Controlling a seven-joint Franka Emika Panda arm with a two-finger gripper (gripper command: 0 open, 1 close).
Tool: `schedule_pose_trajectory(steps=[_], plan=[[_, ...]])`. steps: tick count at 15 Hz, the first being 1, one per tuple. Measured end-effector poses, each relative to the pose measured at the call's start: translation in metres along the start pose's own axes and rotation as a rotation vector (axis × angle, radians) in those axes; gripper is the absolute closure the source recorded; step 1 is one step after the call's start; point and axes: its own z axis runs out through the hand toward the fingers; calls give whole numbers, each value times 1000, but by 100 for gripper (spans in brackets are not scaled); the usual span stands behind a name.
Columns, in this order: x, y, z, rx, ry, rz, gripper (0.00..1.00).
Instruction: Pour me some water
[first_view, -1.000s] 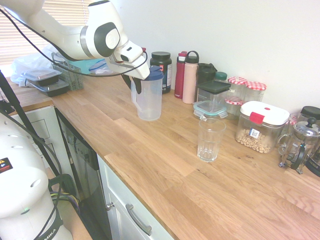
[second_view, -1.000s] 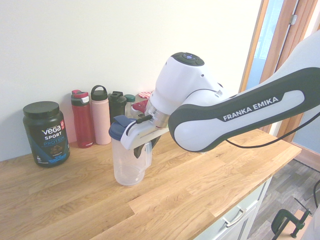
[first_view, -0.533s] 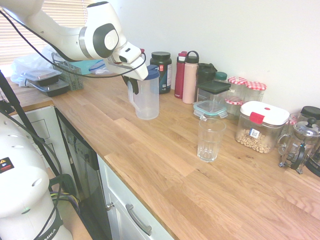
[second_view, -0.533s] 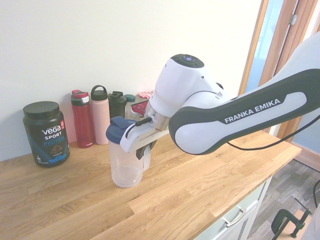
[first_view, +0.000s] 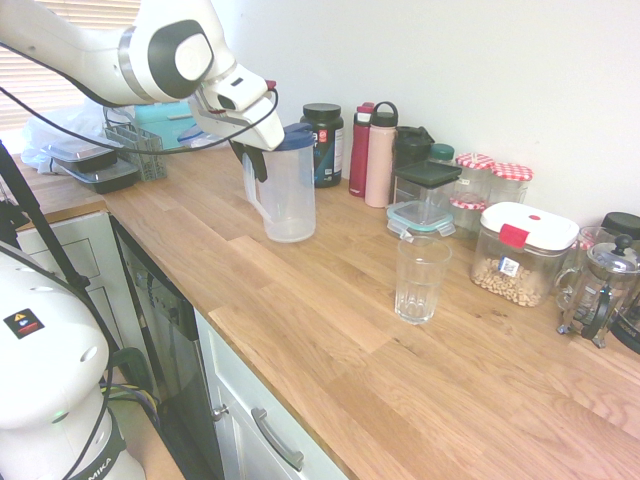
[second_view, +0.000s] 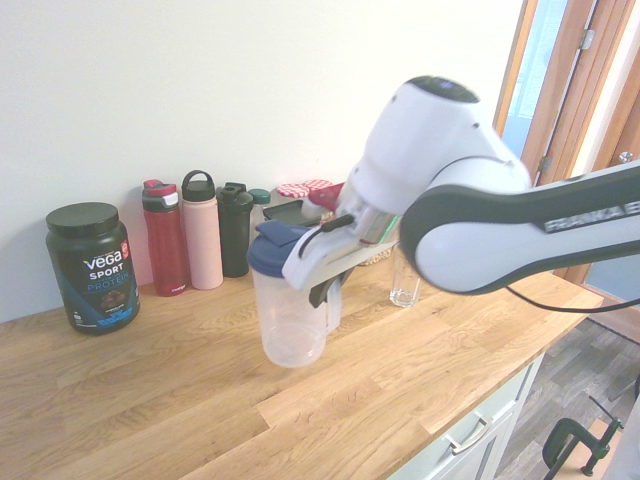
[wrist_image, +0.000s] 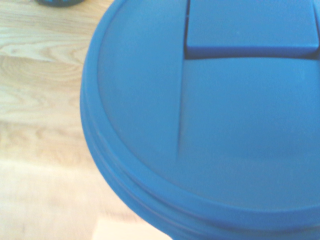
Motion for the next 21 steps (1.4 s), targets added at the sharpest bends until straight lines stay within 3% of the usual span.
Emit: schedule_pose_trajectory(steps=[6,10,13,15,18,21], plan=[[36,124,-90,-84,-132,-80,100],[84,236,-124,-5,-166,-87,100],[121,312,-119,32,-205,-143,100],[152,340,-130,-9,-201,-158,100],[210,375,-139,-87,-161,-286,100],[257,363,-112,-166,-227,-377,100]])
